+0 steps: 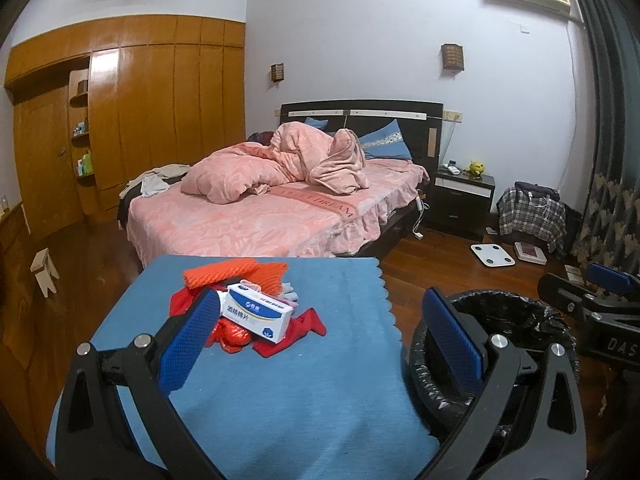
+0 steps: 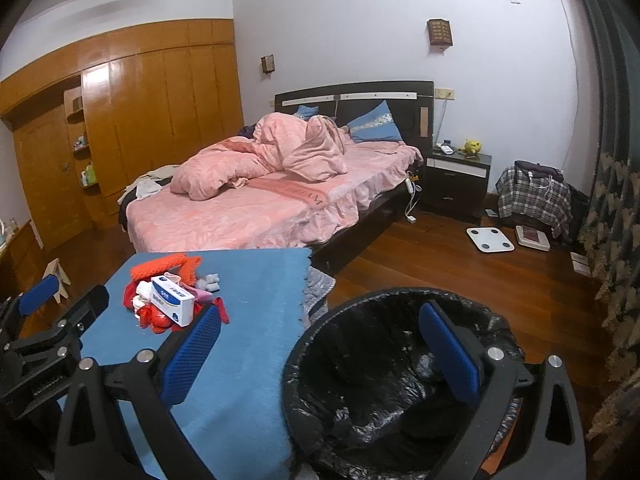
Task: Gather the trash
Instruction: 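Grasp the white alcohol-pad box with the right tool, then grasp the red plastic bag with the left tool while the right tool holds the box, then carry the box and red bag over the black bin and open both tools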
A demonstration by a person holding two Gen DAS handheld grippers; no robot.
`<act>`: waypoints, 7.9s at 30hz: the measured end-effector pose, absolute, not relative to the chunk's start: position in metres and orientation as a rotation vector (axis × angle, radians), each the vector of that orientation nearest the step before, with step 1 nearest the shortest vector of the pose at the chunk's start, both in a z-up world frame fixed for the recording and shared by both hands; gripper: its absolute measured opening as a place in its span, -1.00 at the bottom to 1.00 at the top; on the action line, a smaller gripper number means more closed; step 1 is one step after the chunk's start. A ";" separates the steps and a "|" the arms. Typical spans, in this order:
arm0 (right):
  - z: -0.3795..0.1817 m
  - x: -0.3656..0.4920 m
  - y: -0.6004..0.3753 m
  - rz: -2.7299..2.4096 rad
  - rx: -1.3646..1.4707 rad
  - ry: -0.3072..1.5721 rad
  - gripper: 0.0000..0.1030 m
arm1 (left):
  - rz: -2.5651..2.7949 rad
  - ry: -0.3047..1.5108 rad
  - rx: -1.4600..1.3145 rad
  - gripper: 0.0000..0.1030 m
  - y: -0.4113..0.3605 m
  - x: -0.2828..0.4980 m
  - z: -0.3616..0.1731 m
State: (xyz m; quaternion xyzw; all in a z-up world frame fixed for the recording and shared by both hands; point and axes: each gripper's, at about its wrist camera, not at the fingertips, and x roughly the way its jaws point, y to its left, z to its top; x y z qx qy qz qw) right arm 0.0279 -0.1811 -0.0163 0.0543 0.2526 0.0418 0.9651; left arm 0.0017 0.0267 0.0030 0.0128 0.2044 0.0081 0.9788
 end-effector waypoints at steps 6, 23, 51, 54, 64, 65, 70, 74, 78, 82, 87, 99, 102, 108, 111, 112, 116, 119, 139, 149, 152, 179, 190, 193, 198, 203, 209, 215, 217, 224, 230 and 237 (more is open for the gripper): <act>-0.021 0.045 -0.165 0.120 0.105 0.508 0.88 | 0.058 0.429 0.014 0.90 0.043 0.010 -0.007; -0.114 0.145 -0.058 0.227 0.081 0.629 0.64 | 0.288 0.530 -0.006 0.90 0.183 0.061 -0.083; -0.175 0.202 0.043 0.487 -0.032 0.640 0.01 | 0.331 0.577 -0.004 0.90 0.237 0.124 -0.148; -0.173 0.199 0.045 0.535 -0.030 0.634 -0.25 | 0.338 0.578 -0.005 0.90 0.236 0.126 -0.147; -0.175 0.197 0.044 0.557 -0.013 0.648 -0.10 | 0.363 0.569 -0.007 0.90 0.235 0.128 -0.146; -0.175 0.200 0.044 0.551 -0.010 0.650 0.06 | 0.363 0.570 -0.008 0.90 0.236 0.128 -0.147; -0.176 0.213 0.051 0.568 -0.016 0.661 0.13 | 0.360 0.581 -0.016 0.90 0.238 0.128 -0.149; -0.177 0.216 0.053 0.607 0.001 0.671 -0.16 | 0.359 0.581 -0.024 0.90 0.239 0.129 -0.150; -0.176 0.205 0.049 0.629 -0.004 0.666 -0.23 | 0.361 0.583 -0.031 0.90 0.240 0.129 -0.151; -0.178 0.198 0.051 0.646 -0.007 0.683 -0.22 | 0.364 0.581 -0.030 0.90 0.240 0.129 -0.151; -0.176 0.210 0.059 0.625 0.014 0.690 0.04 | 0.365 0.578 -0.038 0.90 0.241 0.127 -0.152; -0.170 0.199 0.035 0.616 0.075 0.686 -0.30 | 0.337 0.575 -0.045 0.90 0.238 0.125 -0.151; -0.165 0.187 0.022 0.588 0.075 0.665 -0.31 | 0.298 0.579 -0.036 0.90 0.225 0.126 -0.151; -0.166 0.166 0.005 0.520 0.014 0.642 -0.31 | 0.229 0.589 -0.040 0.84 0.202 0.139 -0.155; -0.170 0.166 0.000 0.510 0.020 0.659 -0.31 | 0.177 0.624 -0.046 0.52 0.194 0.151 -0.160; -0.171 0.168 -0.002 0.507 0.026 0.666 -0.31 | 0.153 0.645 -0.051 0.45 0.193 0.156 -0.163; -0.175 0.171 -0.004 0.505 0.031 0.681 -0.31 | 0.111 0.713 -0.035 0.03 0.185 0.170 -0.174; -0.178 0.172 -0.003 0.511 0.035 0.688 -0.31 | 0.074 0.733 -0.036 -0.30 0.184 0.174 -0.177; -0.183 0.188 0.023 0.584 -0.014 0.724 -0.19 | 0.051 0.680 -0.086 -0.87 0.201 0.144 -0.162; -0.175 0.176 0.005 0.544 0.037 0.689 -0.26 | 0.039 0.663 -0.097 0.10 0.184 0.160 -0.162; -0.176 0.178 0.000 0.529 0.043 0.696 -0.26 | 0.033 0.716 -0.093 0.02 0.181 0.176 -0.173; -0.175 0.164 0.010 0.541 0.012 0.758 -0.20 | 0.000 0.683 -0.091 -0.97 0.183 0.127 -0.161; -0.180 0.170 0.009 0.535 0.014 0.771 -0.42 | 0.019 0.640 -0.108 0.18 0.184 0.127 -0.154; -0.174 0.169 0.003 0.527 0.036 0.757 -0.42 | 0.031 0.657 -0.106 0.25 0.184 0.138 -0.158; -0.163 0.169 -0.002 0.525 0.041 0.740 -0.42 | 0.090 0.726 -0.095 0.28 0.187 0.157 -0.171; -0.159 0.169 -0.004 0.523 0.041 0.733 -0.42 | 0.134 0.795 -0.112 -0.12 0.196 0.171 -0.181; -0.156 0.169 -0.008 0.504 0.045 0.729 -0.42 | 0.133 0.723 -0.146 -0.41 0.204 0.158 -0.171; -0.144 0.163 -0.019 0.493 0.065 0.698 -0.42 | 0.097 0.615 -0.137 -0.42 0.190 0.126 -0.135; -0.137 0.158 -0.026 0.484 0.074 0.682 -0.42 | 0.079 0.598 -0.128 -0.42 0.183 0.119 -0.126; -0.115 0.141 -0.077 0.395 0.118 0.632 -0.42 | -0.046 0.563 -0.122 -0.42 0.132 0.108 -0.097; -0.109 0.122 -0.150 0.252 0.127 0.624 -0.42 | -0.207 0.557 -0.098 -0.42 0.063 0.110 -0.090; -0.121 0.106 -0.235 0.064 0.156 0.639 -0.42 | -0.416 0.557 -0.064 -0.42 -0.035 0.120 -0.088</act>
